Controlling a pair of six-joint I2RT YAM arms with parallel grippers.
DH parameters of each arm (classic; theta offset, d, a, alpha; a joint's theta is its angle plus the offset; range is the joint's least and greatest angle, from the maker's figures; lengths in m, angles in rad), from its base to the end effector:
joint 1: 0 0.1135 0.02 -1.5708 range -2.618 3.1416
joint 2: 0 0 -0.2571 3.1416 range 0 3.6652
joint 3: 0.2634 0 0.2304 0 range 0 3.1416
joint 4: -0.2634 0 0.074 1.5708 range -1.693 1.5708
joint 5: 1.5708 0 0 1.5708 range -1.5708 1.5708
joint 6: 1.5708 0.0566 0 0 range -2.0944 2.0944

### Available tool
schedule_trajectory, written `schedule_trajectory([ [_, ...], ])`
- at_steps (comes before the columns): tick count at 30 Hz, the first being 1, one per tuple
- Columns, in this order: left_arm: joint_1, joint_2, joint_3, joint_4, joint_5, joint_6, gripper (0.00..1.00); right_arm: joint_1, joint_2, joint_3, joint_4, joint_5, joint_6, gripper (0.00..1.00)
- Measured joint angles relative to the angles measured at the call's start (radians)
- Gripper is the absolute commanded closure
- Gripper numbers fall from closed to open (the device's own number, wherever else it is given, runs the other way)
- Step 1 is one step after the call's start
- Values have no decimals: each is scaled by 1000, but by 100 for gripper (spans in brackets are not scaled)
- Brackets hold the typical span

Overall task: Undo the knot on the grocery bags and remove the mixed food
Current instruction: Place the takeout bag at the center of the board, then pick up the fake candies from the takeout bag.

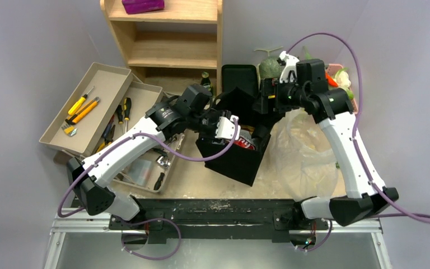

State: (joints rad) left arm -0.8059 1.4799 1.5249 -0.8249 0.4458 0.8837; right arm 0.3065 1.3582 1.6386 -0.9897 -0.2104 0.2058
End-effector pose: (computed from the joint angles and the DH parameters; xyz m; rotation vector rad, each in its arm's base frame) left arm 0.1937 -0.2370 0.3515 1.8601 1.3609 -0.4825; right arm 0.2453 0.0900 0.3998 -0.2282 2.3016 0.5049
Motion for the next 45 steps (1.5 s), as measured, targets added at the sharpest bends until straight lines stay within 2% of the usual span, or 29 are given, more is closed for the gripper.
schedule_trajectory([
  [5,-2,0,11,26,0,-13,48,0,-106,21,31,-72,3,1],
  [8,-2,13,16,51,8,-21,45,0,-158,29,26,-95,-39,11],
  [10,-1,14,15,70,16,-35,41,1,-169,29,21,-123,-101,13],
  [15,11,18,16,168,58,-153,30,3,-90,123,-50,-119,-188,24],
  [20,12,89,40,260,159,-249,18,-5,-89,145,-72,-52,-214,25],
  [23,-2,161,58,322,209,-327,17,-13,-145,141,-82,-3,-219,24],
  [27,-32,234,38,454,194,-430,18,-19,-209,149,-97,46,-221,24],
  [32,-70,245,-56,644,152,-526,24,-20,-240,167,-95,90,-220,23],
  [36,-94,238,-126,755,82,-561,44,-20,-248,167,-95,113,-221,23],
  [38,-102,224,-150,779,19,-570,49,-19,-253,167,-96,116,-223,23],
  [41,-104,178,-195,810,-72,-541,53,-19,-267,164,-93,113,-231,22],
  [45,-105,34,-299,849,-137,-436,55,-19,-313,121,-87,101,-233,21],
])
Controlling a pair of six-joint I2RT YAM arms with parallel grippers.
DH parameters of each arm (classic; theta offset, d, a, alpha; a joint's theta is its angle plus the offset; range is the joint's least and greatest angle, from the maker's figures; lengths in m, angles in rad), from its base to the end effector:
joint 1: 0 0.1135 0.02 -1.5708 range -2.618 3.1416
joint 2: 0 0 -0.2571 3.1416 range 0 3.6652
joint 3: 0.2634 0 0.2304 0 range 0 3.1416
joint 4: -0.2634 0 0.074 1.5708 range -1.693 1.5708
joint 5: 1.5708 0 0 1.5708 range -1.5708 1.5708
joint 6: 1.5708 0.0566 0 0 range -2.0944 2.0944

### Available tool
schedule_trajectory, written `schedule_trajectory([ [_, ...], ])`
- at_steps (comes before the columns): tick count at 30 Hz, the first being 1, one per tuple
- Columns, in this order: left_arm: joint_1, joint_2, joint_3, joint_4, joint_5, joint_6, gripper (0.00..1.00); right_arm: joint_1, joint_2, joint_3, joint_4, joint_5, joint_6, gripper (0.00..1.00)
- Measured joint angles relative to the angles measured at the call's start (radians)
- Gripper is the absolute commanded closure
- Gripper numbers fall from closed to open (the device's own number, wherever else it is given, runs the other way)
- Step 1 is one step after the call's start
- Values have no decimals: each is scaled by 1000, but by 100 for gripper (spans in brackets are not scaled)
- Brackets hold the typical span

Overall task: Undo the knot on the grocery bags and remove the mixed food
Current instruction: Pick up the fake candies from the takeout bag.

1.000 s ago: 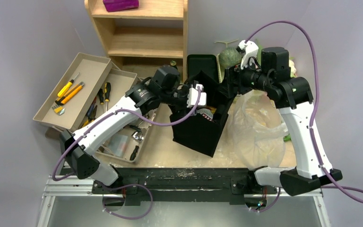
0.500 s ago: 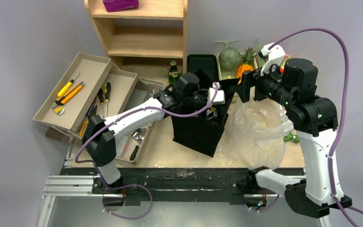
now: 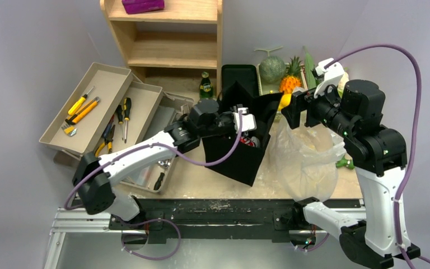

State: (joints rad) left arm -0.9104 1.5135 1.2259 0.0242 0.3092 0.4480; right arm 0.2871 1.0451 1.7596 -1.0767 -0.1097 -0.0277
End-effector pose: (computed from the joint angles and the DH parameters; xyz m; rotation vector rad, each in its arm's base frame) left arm 0.2067 -0.2942 0.3313 1.3349 1.3016 -0.6058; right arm 0.1340 0.0460 0.4808 -0.3766 1.9039 0.2788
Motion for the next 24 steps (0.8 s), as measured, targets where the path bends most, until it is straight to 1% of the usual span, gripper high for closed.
schedule_trajectory([
  [4,-7,-84,2,66,-25,98,60,0,-13,-10,2,-13,5,20],
  [9,-16,-68,50,158,-50,168,66,0,-11,-10,8,-14,26,19],
  [12,-24,-44,60,203,-56,199,66,0,-15,-10,7,-21,27,20],
  [14,-33,-32,59,241,-57,229,63,0,-22,-10,7,-27,27,19],
  [17,-58,-20,59,318,-54,275,62,0,-36,-10,7,-27,27,18],
  [24,-124,-19,59,456,16,377,60,-1,-45,4,23,58,34,15],
])
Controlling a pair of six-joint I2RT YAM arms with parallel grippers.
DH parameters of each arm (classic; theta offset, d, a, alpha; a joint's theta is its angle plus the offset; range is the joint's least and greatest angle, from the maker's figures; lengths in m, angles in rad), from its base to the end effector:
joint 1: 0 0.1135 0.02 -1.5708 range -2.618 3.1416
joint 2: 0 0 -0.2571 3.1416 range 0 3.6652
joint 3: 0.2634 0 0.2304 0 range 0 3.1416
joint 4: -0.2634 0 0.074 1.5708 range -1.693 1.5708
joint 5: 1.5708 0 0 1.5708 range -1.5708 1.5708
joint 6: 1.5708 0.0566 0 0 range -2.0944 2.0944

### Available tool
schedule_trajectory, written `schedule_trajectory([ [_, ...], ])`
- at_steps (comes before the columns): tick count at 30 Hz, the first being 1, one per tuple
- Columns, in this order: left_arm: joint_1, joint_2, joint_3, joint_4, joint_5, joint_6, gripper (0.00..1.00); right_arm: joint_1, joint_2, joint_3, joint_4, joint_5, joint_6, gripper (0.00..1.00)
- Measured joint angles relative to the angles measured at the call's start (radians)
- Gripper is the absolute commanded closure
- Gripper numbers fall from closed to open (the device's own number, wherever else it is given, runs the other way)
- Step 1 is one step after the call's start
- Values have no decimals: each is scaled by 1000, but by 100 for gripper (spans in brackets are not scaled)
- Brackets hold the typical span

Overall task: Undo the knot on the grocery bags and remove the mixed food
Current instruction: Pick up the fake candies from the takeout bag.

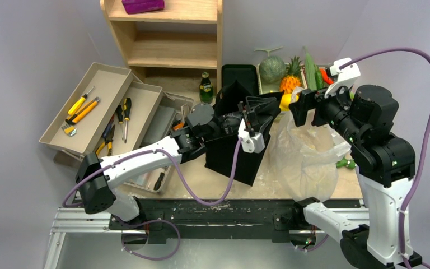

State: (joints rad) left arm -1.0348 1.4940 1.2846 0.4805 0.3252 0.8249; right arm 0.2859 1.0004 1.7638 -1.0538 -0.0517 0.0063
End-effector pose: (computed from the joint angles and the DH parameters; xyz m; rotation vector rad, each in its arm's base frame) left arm 0.1649 -0.3130 0.4165 1.2047 0.5501 -0.3897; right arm 0.1196 0.0382 0.4897 -0.2959 1.8447 0.2503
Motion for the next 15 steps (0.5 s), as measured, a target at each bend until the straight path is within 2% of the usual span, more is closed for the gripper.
schedule_trajectory([
  [9,-14,1,3,72,65,76,55,-13,20,69,58,131,2,14],
  [12,-14,2,7,87,121,96,55,-13,17,69,60,165,-12,14],
  [15,-15,15,38,83,176,103,52,-14,11,68,71,214,-27,13],
])
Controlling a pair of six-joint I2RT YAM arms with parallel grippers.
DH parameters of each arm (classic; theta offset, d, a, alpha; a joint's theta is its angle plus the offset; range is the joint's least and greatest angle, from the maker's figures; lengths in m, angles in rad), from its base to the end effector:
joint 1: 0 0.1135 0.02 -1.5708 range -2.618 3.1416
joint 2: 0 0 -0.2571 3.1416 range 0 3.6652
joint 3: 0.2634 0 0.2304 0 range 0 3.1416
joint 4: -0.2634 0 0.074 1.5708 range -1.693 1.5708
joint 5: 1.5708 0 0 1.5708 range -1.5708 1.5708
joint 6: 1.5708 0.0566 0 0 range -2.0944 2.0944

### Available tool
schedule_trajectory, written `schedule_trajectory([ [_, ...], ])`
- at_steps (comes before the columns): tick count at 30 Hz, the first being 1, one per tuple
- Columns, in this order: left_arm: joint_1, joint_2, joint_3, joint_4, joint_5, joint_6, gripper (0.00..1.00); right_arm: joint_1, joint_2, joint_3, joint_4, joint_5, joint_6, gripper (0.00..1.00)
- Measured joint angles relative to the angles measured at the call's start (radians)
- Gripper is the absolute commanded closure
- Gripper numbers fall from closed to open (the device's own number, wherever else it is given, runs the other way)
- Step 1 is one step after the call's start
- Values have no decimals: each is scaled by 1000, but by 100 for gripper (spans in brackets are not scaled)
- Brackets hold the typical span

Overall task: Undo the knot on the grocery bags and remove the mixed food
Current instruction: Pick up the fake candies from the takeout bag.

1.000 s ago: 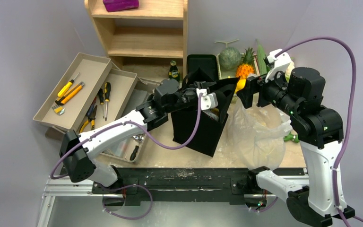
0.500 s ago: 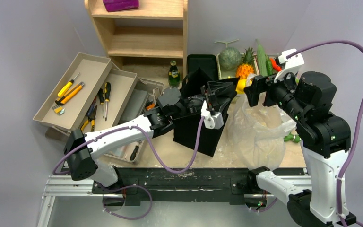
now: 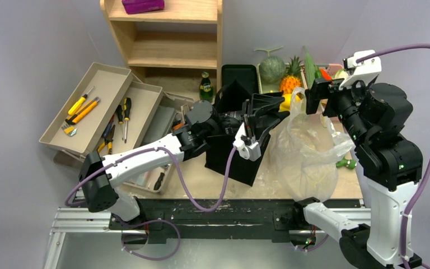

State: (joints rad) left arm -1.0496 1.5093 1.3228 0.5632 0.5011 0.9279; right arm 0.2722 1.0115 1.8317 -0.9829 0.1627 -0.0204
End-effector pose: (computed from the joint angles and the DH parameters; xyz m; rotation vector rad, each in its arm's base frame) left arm 0.1501 -0.3161 0.4333 1.2216 0.2757 -0.4043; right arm 0.1176 0.0233 0.5140 -0.1335 1.7264 0.0445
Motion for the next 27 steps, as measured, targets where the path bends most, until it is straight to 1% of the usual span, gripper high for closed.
schedule_trajectory([
  [4,0,40,60,-5,64,1,42,-7,0,0,18,55,-15,13],
  [8,0,90,129,-45,177,1,42,-16,-7,-11,33,96,-27,11],
  [13,-6,155,219,-145,346,-11,41,-32,-20,-31,48,175,-45,10],
  [18,-32,234,263,-181,417,-62,35,-42,-35,-47,57,213,-52,10],
  [20,-43,257,263,-221,439,-60,34,-45,-43,-55,56,210,-51,12],
  [22,-53,269,261,-300,459,-25,34,-45,-50,-62,55,191,-51,13],
  [25,-61,275,260,-463,483,79,36,-45,-61,-76,47,120,-47,15],
  [27,-66,275,262,-563,500,167,38,-45,-68,-85,28,33,-37,18],
])
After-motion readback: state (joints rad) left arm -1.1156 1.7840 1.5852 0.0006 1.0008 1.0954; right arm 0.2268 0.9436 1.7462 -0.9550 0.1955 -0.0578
